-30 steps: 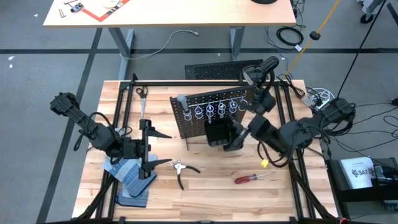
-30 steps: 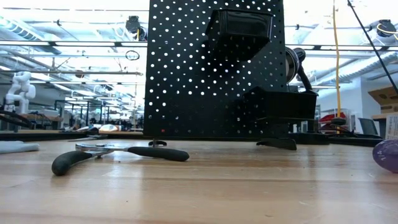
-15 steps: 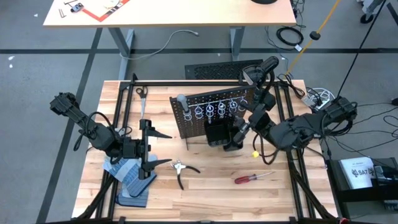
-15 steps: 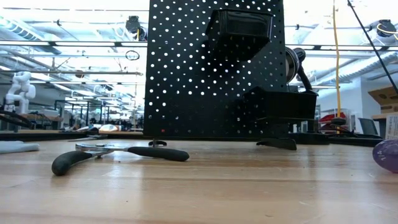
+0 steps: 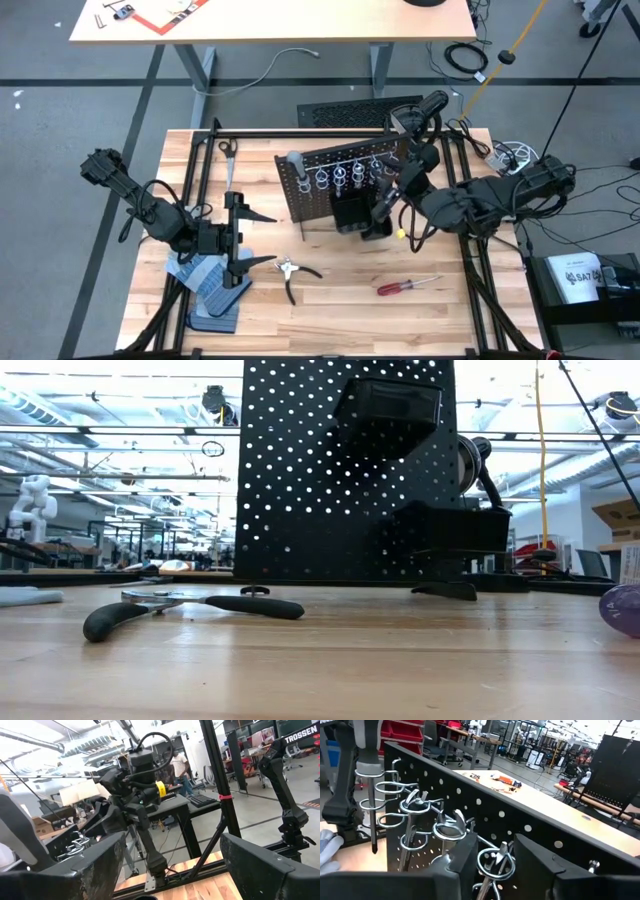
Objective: Hang tools onto peg board
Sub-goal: Unhang the silver wrench from the black peg board
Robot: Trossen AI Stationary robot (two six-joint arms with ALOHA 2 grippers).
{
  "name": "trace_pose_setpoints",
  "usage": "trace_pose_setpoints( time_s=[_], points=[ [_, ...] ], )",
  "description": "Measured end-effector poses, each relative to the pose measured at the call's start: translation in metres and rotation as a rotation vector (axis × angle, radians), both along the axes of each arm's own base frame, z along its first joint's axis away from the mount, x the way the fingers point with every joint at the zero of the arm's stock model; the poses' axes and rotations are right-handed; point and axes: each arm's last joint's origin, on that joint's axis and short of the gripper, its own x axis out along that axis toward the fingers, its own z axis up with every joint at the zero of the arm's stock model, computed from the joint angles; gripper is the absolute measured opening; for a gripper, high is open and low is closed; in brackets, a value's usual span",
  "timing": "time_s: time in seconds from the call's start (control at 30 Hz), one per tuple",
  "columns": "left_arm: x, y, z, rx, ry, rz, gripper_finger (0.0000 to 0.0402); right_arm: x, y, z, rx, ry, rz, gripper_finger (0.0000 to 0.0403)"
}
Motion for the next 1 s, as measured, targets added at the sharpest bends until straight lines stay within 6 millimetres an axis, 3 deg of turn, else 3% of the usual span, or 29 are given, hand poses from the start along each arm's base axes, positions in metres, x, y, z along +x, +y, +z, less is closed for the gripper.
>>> trace_pose_setpoints(
  time_s=[0.3,1.0],
  points=[
    [0.0000,0.0000,0.0000,0.000,0.000,0.000,0.0334,-0.0001,-0.0005,-0.0003,0.000,0.012,0.018,0.0010],
    [0.0000,0.0000,-0.0001,0.002,0.001,0.000,0.0334,0.0038,0.0019,0.0096,-0.057,-0.014,0.042,0.0002]
  ],
)
